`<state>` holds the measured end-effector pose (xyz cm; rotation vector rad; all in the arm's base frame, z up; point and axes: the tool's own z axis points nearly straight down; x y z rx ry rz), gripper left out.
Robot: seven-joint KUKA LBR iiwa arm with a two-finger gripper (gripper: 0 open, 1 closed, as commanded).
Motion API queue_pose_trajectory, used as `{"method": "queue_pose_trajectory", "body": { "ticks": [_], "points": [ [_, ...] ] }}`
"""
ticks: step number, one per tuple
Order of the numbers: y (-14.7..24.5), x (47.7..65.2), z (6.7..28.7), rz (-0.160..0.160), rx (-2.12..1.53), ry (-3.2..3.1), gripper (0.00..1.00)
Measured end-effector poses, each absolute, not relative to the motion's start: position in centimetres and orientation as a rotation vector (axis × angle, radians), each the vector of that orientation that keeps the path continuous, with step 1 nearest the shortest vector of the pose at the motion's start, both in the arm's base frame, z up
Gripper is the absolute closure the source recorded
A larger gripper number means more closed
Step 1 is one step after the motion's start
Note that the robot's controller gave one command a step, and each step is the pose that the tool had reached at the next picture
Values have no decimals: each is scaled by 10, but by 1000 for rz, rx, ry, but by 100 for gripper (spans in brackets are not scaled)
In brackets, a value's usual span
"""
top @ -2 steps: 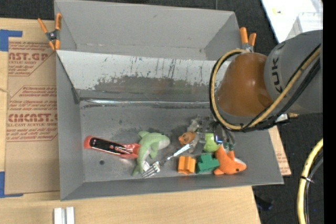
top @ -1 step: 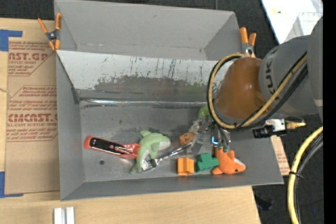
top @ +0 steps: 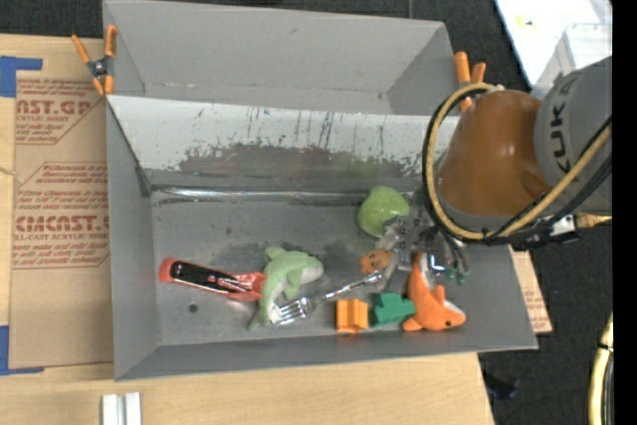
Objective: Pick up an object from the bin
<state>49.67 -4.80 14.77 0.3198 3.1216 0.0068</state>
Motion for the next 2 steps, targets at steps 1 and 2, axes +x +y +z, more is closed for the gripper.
{"method": "queue_pose_trajectory", "body": {
  "ticks": [1,2],
  "points": [
    [-61,500,156,6,181,3122,100],
    [-106,526,143,5,16,3129,100]
  ]
}}
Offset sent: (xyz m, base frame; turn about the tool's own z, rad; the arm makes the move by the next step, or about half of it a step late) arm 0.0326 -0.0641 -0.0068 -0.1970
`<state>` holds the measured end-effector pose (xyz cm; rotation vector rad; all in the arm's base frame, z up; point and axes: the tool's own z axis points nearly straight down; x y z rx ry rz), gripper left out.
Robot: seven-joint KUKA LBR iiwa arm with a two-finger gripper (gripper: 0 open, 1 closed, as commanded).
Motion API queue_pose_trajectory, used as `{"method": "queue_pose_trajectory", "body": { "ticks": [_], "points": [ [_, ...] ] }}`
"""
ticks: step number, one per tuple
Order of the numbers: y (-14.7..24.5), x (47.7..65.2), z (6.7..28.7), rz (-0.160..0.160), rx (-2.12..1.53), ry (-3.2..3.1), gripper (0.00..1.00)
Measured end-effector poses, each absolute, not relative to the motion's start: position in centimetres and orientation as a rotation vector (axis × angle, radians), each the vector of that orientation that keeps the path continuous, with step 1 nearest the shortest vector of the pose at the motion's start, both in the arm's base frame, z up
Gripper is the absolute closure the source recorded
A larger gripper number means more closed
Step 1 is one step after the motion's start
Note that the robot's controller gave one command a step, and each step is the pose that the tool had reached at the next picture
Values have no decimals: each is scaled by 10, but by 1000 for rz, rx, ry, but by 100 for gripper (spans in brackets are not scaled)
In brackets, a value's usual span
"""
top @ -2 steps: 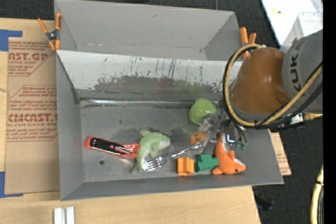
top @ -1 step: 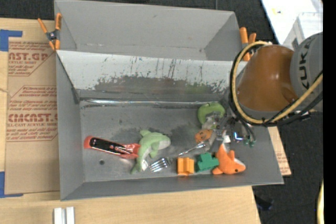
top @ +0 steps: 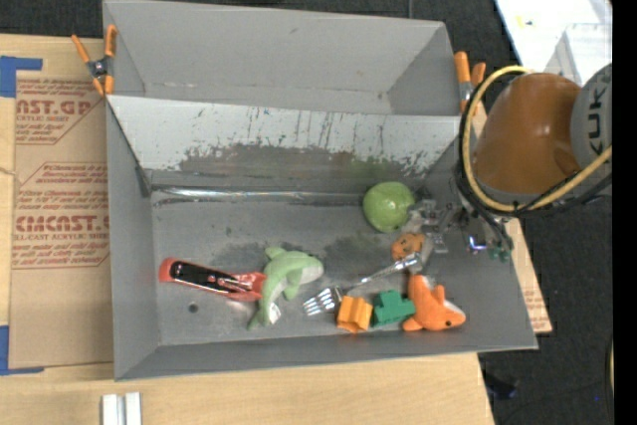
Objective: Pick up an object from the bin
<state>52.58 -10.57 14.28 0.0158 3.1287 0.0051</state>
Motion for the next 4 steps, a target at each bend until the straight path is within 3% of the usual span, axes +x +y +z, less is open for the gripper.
{"method": "queue_pose_trajectory", "body": {
  "ticks": [1,2,3,4],
  "points": [
    [-125,502,117,7,-243,3121,100],
    [-133,511,166,8,-188,3129,100],
    [-118,493,240,12,-165,3139,100],
    [-120,494,227,2,-183,3117,100]
  ]
}}
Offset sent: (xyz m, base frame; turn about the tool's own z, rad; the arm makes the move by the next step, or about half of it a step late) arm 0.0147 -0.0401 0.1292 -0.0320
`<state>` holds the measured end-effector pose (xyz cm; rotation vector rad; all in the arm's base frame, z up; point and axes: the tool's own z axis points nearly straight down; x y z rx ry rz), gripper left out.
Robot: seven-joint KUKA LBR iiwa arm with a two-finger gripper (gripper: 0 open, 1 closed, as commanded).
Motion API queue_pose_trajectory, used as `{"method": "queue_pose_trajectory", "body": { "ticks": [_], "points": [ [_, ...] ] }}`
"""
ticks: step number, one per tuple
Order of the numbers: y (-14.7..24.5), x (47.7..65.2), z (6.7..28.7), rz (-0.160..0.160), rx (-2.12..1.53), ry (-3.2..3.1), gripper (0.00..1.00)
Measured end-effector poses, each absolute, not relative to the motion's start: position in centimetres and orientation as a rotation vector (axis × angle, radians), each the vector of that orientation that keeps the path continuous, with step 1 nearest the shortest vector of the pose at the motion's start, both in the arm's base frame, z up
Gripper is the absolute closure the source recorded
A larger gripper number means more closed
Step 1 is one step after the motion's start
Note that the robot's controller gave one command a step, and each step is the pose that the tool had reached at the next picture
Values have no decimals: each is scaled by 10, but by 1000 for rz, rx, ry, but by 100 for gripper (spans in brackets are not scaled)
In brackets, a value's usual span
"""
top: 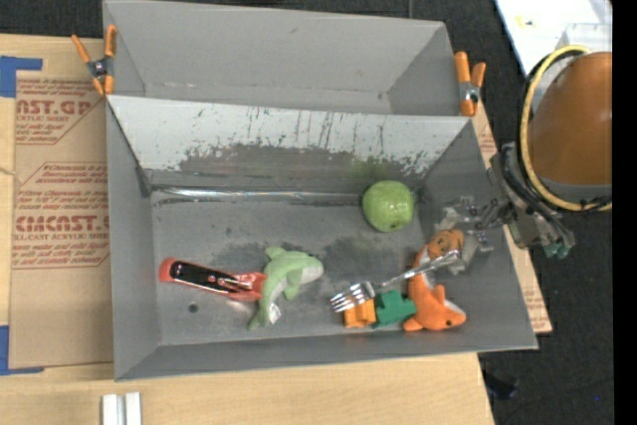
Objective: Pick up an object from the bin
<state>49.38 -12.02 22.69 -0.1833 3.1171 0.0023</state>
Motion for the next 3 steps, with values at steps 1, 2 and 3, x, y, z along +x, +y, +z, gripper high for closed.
{"method": "queue_pose_trajectory", "body": {
  "ticks": [1,2,3],
  "points": [
    [-122,489,199,13,-169,3137,100],
    [-123,495,191,9,-291,3123,100],
    [-138,485,133,15,-402,3117,100]
  ]
}}
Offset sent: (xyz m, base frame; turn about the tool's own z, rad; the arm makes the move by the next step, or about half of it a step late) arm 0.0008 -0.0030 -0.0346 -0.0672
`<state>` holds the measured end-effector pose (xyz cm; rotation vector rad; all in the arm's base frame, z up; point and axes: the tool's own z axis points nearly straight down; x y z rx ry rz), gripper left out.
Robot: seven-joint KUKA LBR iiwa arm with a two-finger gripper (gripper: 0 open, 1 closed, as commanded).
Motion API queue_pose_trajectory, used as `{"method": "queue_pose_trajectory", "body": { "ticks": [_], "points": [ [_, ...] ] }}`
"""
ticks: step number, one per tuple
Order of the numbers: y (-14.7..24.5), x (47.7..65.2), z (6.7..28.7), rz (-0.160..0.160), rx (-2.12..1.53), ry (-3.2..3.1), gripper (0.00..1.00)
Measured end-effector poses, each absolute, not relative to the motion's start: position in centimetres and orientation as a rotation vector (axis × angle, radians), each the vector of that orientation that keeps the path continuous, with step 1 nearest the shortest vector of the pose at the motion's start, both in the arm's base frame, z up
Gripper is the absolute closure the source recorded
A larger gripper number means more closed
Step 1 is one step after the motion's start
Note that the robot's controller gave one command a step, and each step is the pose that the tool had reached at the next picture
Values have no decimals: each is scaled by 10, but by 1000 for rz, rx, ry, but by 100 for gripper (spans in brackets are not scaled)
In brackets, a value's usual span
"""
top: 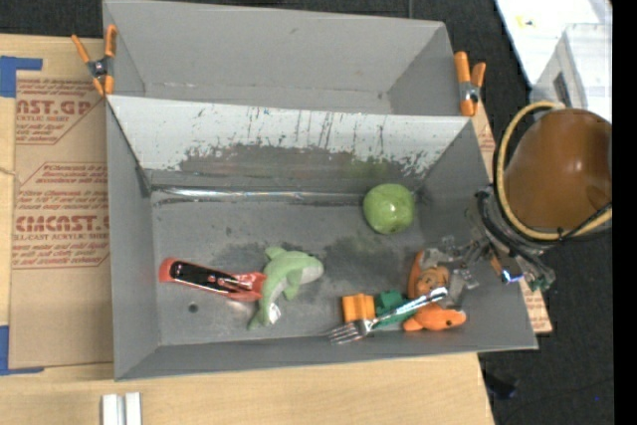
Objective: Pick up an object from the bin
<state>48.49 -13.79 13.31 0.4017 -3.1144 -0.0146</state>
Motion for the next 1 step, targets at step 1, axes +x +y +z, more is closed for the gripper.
{"method": "queue_pose_trajectory", "body": {
  "ticks": [1],
  "points": [
    [-154,482,128,-5,466,-3120,100]
  ]
}}
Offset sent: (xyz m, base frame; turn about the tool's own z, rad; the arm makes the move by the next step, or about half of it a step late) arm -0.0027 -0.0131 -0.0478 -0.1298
